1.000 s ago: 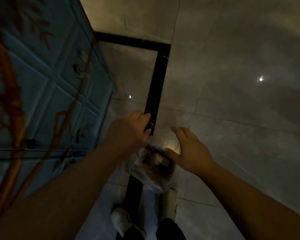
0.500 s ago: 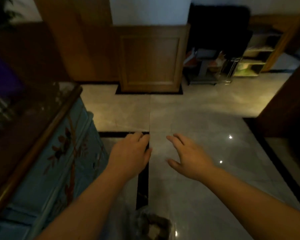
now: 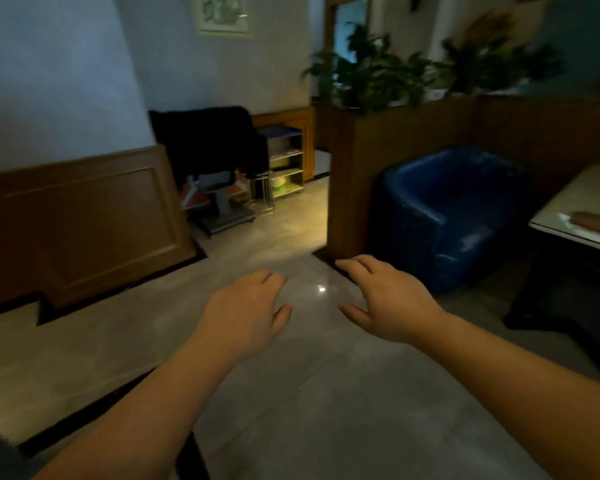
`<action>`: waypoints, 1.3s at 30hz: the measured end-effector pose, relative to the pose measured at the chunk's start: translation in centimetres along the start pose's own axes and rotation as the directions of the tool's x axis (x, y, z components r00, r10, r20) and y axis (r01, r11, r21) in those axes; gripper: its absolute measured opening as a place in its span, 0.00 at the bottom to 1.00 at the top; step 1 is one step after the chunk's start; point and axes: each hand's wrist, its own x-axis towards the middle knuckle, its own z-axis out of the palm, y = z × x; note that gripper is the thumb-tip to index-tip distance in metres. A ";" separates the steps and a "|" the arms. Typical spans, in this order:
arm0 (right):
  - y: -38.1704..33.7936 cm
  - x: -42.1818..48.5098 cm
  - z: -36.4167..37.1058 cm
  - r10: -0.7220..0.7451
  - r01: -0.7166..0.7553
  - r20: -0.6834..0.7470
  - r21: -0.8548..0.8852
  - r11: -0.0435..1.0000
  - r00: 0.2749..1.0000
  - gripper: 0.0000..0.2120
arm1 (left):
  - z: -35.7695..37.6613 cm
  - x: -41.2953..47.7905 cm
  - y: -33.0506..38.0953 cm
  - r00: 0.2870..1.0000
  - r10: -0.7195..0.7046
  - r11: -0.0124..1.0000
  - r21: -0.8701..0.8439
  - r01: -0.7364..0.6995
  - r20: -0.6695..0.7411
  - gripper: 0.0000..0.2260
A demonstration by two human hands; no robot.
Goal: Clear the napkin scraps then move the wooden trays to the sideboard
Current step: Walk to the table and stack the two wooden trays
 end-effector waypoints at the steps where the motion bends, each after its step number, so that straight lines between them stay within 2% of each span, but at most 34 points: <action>1: 1.6 -1.1 -0.8 0.051 -0.051 -0.017 0.000 0.999 0.999 0.33 | 0.0 1.2 1.8 1.000 0.022 0.999 -0.039 -0.022 -0.013 0.21; 4: 6.5 -4.3 -3.0 0.199 -0.201 -0.084 -0.019 0.979 0.976 0.33 | 0.2 5.1 7.6 0.992 0.113 0.988 -0.103 -0.118 -0.061 0.22; 9: 16.3 -9.5 -6.0 0.367 -0.384 -0.177 -0.077 0.920 0.913 0.33 | 1.3 11.4 17.3 0.963 0.237 0.957 -0.138 -0.254 -0.128 0.22; 15: 29.8 -15.9 -7.5 0.555 -0.570 -0.180 -0.046 0.820 0.812 0.31 | 6.1 19.5 29.7 0.929 0.347 0.904 -0.218 -0.367 -0.127 0.23; 20: 39.7 -19.9 -8.5 0.635 -0.654 -0.193 -0.053 0.754 0.748 0.31 | 9.9 25.6 38.2 0.907 0.404 0.877 -0.230 -0.422 -0.122 0.25; 27: 49.3 -21.9 -8.8 0.706 -0.728 -0.197 -0.070 0.682 0.680 0.32 | 13.3 33.3 46.4 0.855 0.513 0.818 -0.257 -0.515 -0.078 0.26; 35: 60.3 -19.3 -7.4 0.776 -0.797 -0.184 -0.095 0.596 0.603 0.32 | 19.3 45.0 52.4 0.807 0.586 0.761 -0.291 -0.580 -0.077 0.26; 39: 67.9 -16.5 -7.0 0.828 -0.859 -0.228 -0.112 0.499 0.511 0.33 | 22.3 53.7 55.3 0.781 0.622 0.716 -0.364 -0.596 -0.055 0.27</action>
